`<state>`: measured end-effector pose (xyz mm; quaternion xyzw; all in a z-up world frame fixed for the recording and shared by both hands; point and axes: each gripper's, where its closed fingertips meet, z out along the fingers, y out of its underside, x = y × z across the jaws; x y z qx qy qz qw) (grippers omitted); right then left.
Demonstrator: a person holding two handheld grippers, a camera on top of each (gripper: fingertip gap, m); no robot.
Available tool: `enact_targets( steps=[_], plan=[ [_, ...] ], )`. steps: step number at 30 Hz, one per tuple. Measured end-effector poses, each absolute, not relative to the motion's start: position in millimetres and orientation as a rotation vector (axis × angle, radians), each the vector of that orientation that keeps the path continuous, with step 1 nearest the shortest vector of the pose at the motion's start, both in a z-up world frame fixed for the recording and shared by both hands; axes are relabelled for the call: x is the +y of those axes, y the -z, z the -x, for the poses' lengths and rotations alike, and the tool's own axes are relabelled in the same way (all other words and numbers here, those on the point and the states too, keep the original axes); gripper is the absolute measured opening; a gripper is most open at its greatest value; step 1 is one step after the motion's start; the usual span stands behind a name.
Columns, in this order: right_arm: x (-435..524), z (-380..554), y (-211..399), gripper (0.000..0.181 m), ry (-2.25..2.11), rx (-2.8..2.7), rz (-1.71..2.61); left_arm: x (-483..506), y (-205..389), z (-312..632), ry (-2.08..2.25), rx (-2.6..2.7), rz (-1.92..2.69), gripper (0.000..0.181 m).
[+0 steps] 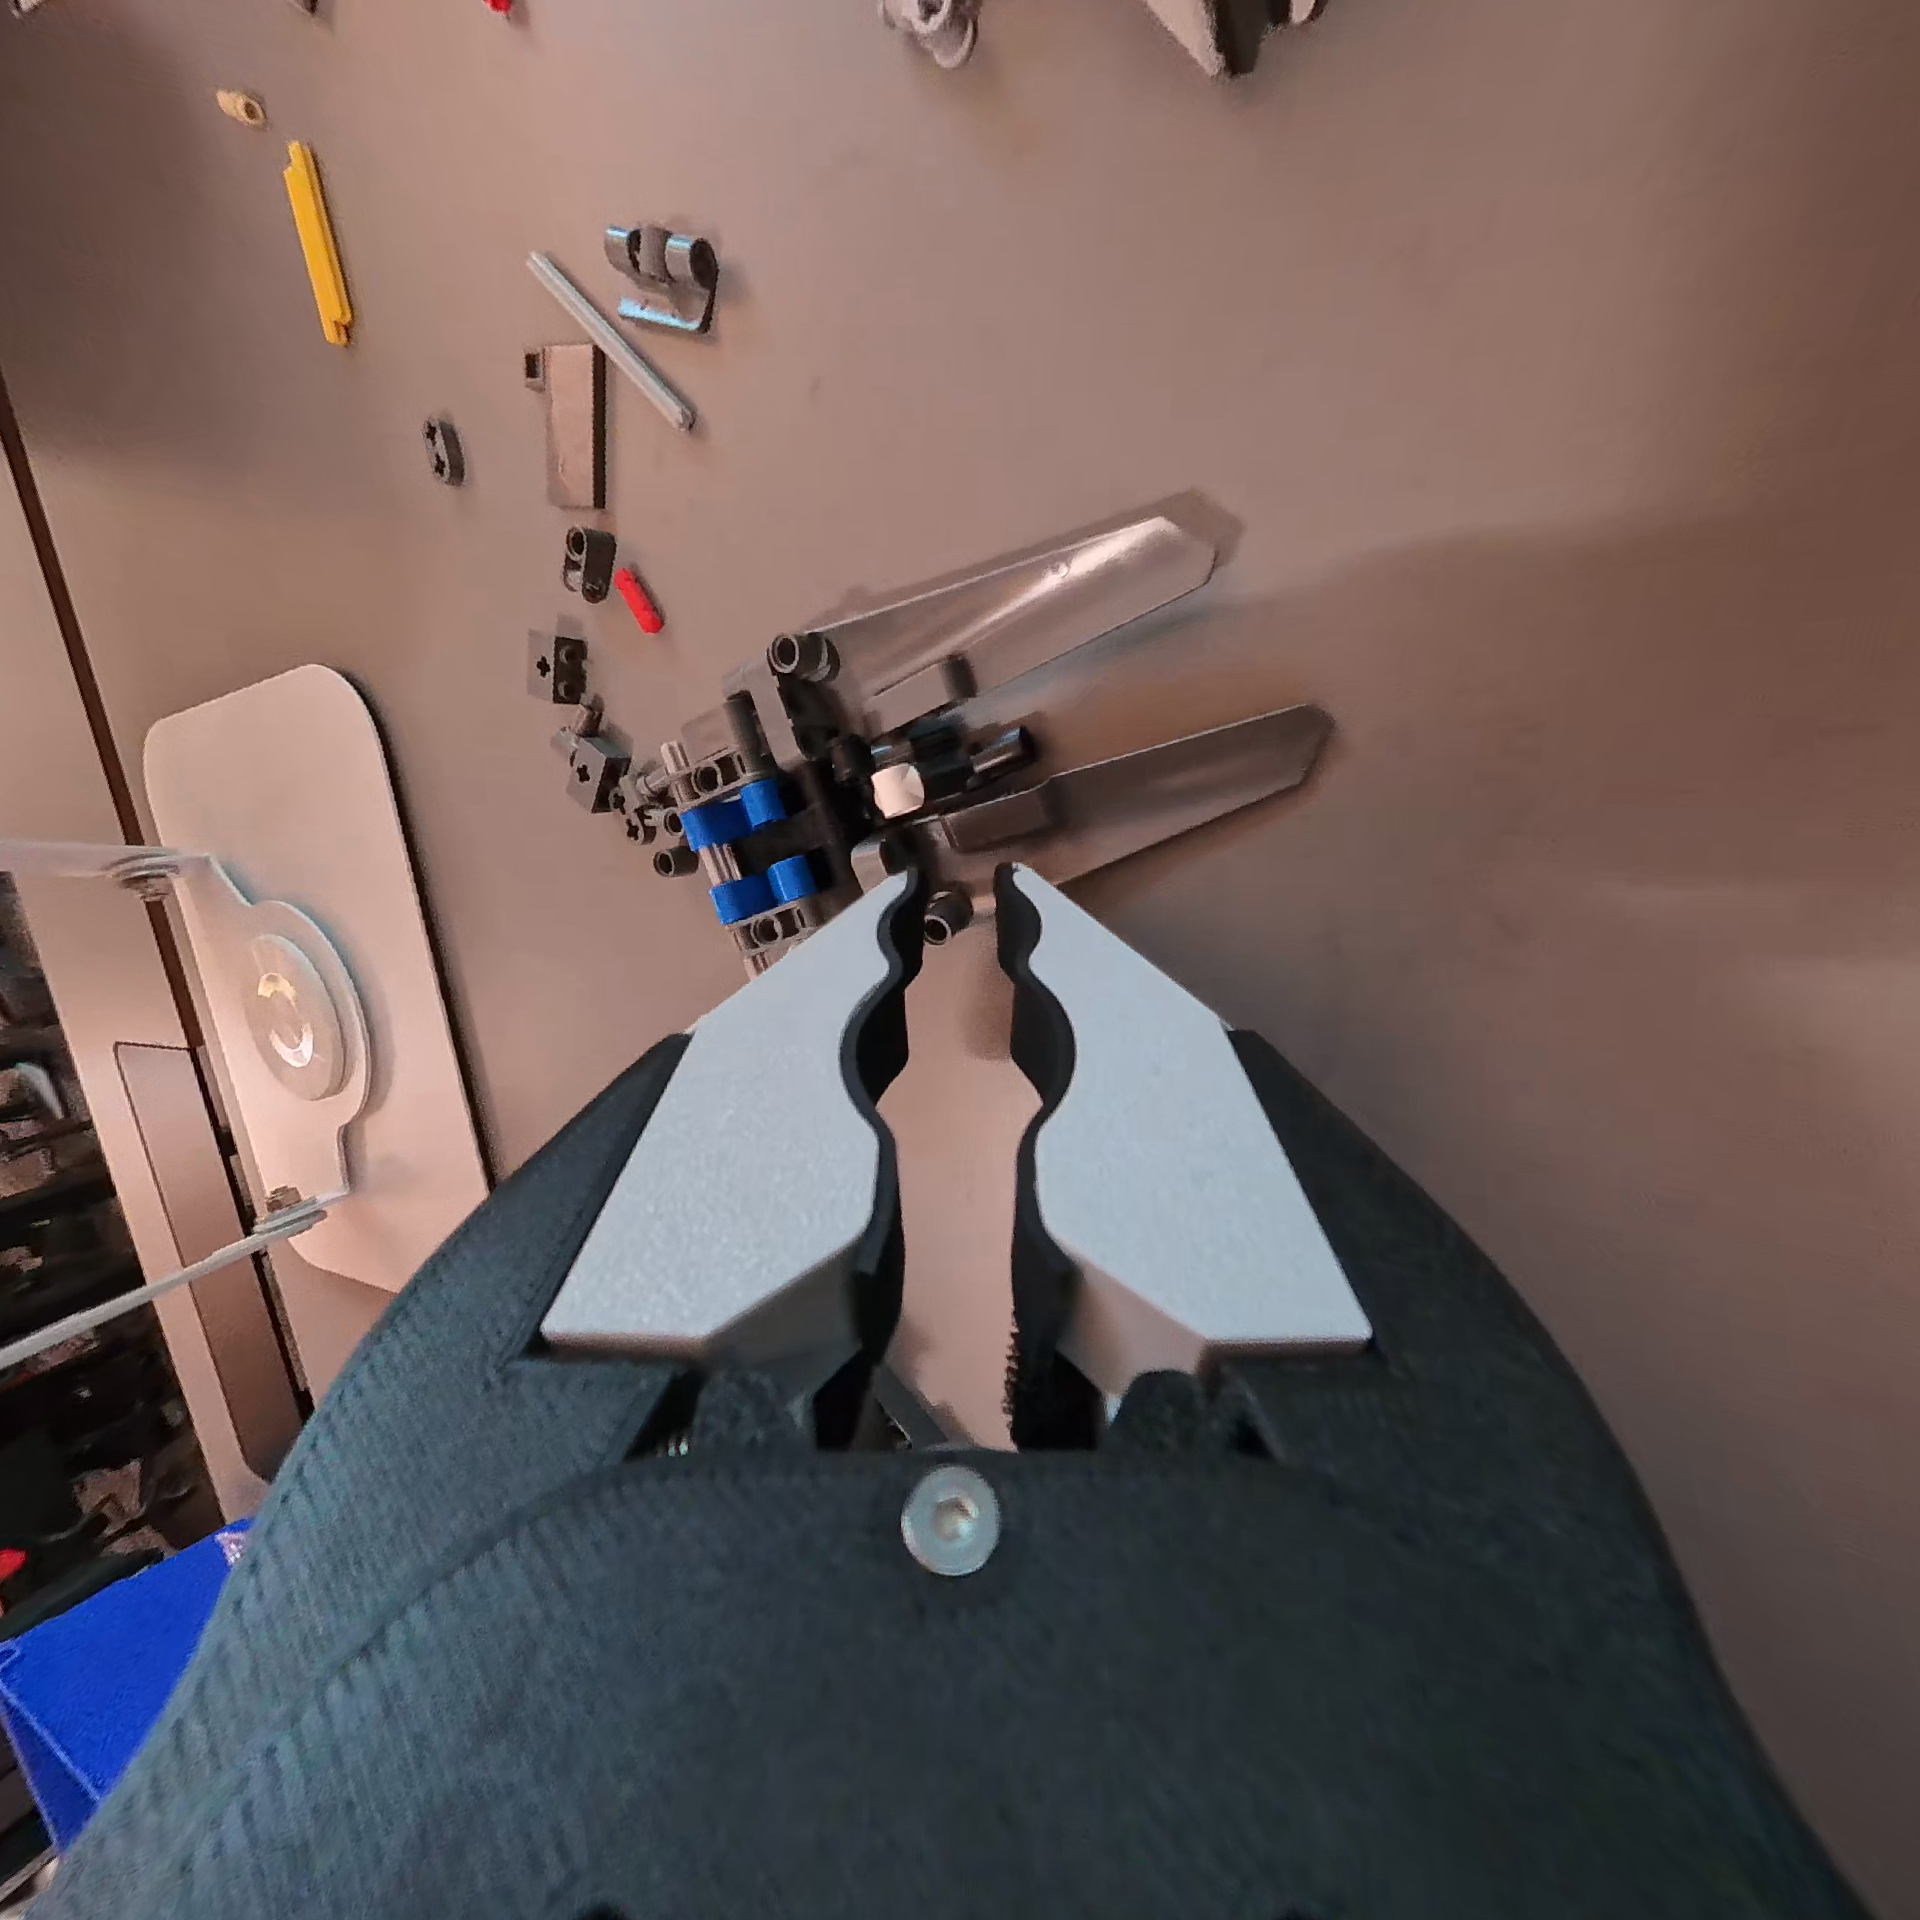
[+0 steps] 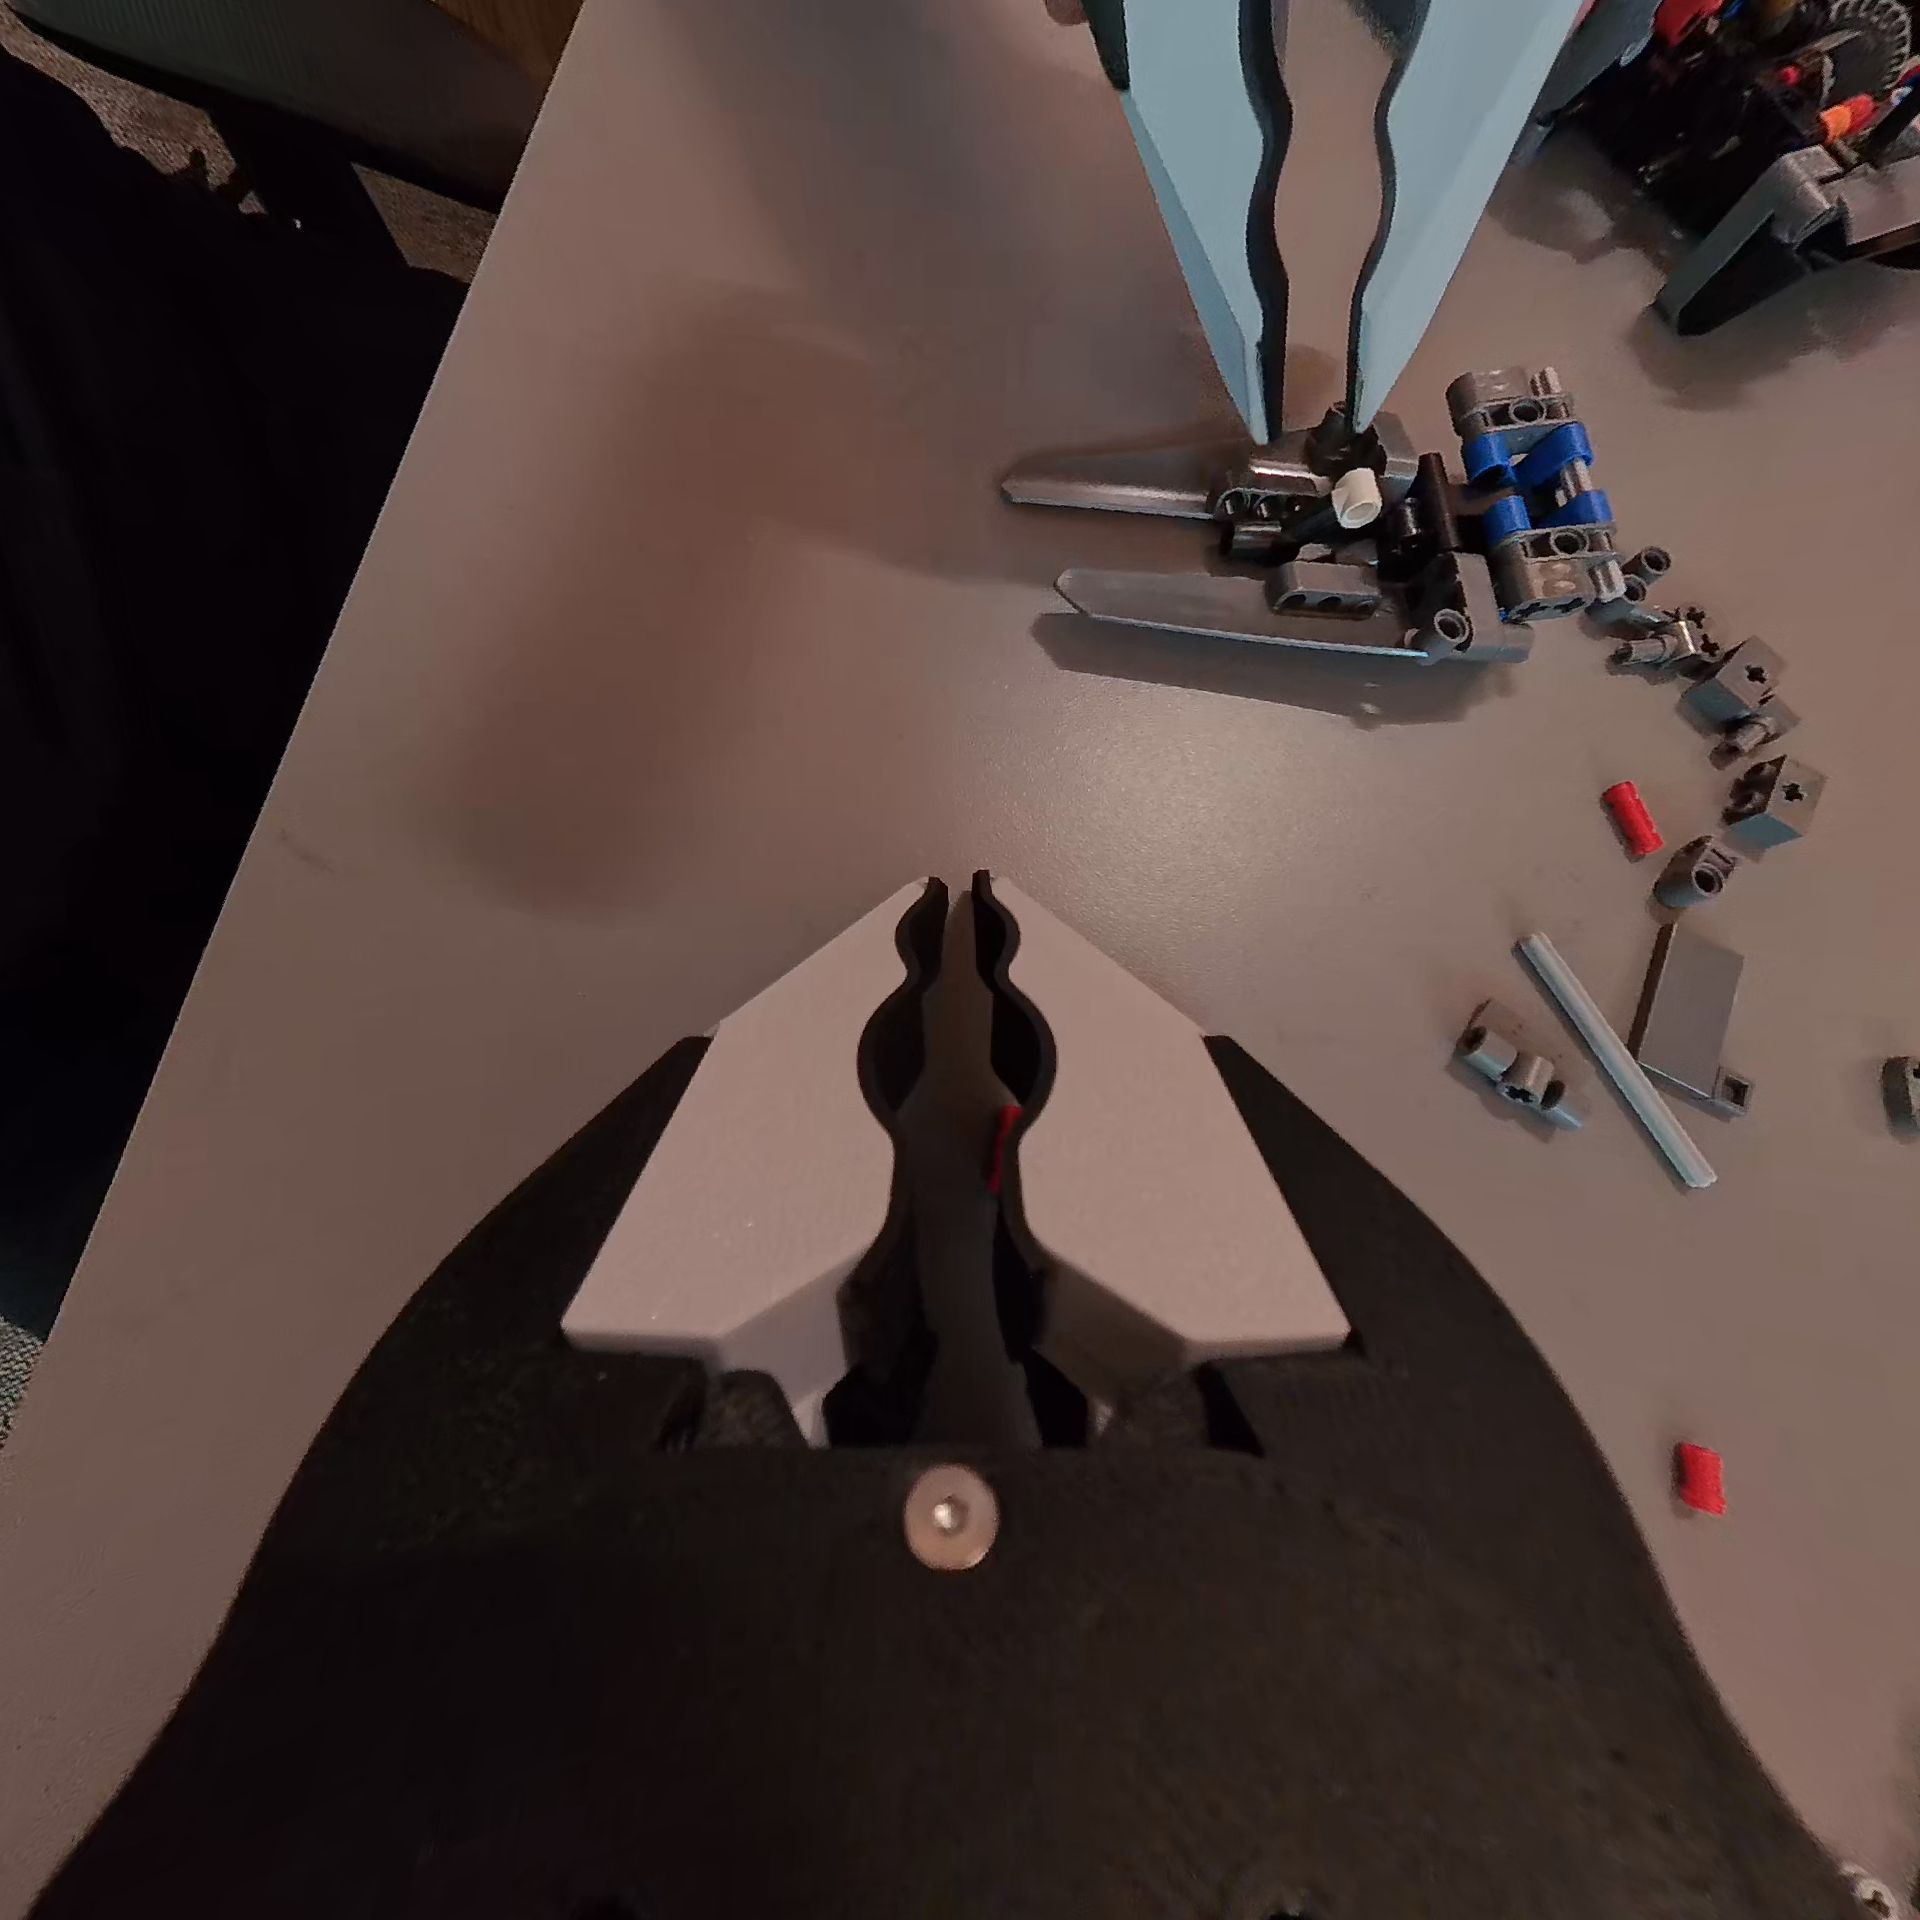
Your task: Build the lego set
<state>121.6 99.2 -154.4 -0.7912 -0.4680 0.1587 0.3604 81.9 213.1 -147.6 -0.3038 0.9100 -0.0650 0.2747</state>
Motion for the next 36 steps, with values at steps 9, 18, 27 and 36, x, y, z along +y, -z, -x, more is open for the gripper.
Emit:
enact_targets(
  steps=[9,18,27,36],
  plan=[
    [99.1,-121.9,154.5,0.003,-0.403,-1.209,2.040,218.5,152.5,-88.4,0.147,2.424,0.827,0.009],
    [102.7,-123.6,146.6,0.003,-0.402,-1.174,2.014,222.4,144.0,-88.2,0.153,2.394,0.832,0.010],
    [124.2,-146.8,135.1,0.006,-0.304,-1.009,2.018,227.7,140.9,-89.6,0.108,2.369,0.804,0.007],
    [139.8,-176.3,124.8,0.005,-0.215,-0.850,2.031,237.3,132.4,-93.6,0.061,2.307,0.796,0.005]
  ],
)
